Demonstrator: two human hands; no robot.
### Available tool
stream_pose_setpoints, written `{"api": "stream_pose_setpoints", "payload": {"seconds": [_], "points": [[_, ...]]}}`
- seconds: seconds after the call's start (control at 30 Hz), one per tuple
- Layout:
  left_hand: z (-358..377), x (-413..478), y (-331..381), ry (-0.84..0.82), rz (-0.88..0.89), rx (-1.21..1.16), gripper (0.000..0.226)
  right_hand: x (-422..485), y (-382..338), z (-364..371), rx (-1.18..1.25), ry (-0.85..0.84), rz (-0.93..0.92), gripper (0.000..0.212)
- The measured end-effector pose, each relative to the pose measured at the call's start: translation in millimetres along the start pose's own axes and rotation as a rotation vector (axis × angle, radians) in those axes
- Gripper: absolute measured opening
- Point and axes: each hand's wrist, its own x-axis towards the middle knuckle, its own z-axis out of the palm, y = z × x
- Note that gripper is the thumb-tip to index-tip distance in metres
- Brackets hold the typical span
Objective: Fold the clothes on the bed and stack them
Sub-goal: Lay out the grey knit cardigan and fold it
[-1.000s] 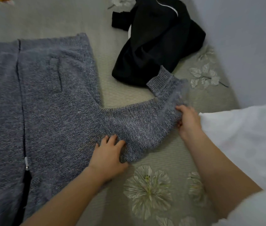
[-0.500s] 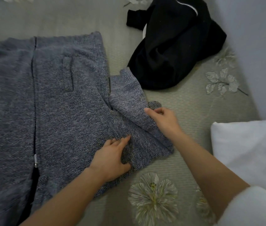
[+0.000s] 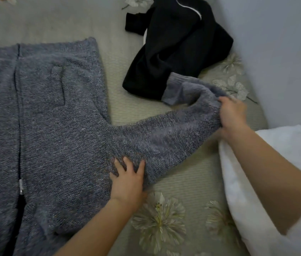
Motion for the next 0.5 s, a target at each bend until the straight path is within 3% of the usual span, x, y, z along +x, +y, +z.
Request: {"api": "stream_pose_setpoints", "payload": {"seconds": [0.07,0.17,0.27,0.37,0.5], "points": [[-10.5,-1.9,9.5,0.042,0.001,0.036,0.059,9.7,-0.2,-29.2,-0.022,0.131,-0.013,0.011],[-13.3,-8.3,10.3,0.174,0.124,-0.090,0.035,13.9,9.1,-60.3,-0.110,0.256,-0.027,0.022],[1.6,-12.4,1.7,0.226,0.212,-0.145,0.045,10.1,25.0,-77.1,-0.171,0.306,0.047,0.020],[23.7,-2.4,-10.3,0.196,0.149,-0.222,0.065,4.0,30.2,-77.9,-0.189,0.256,0.064,0.024],[33.9,6.5,-20.8,0.155,0.179,-0.348,0.060,-12.4,15.0,-59.3,-0.152,0.265,-0.030,0.017]]}}
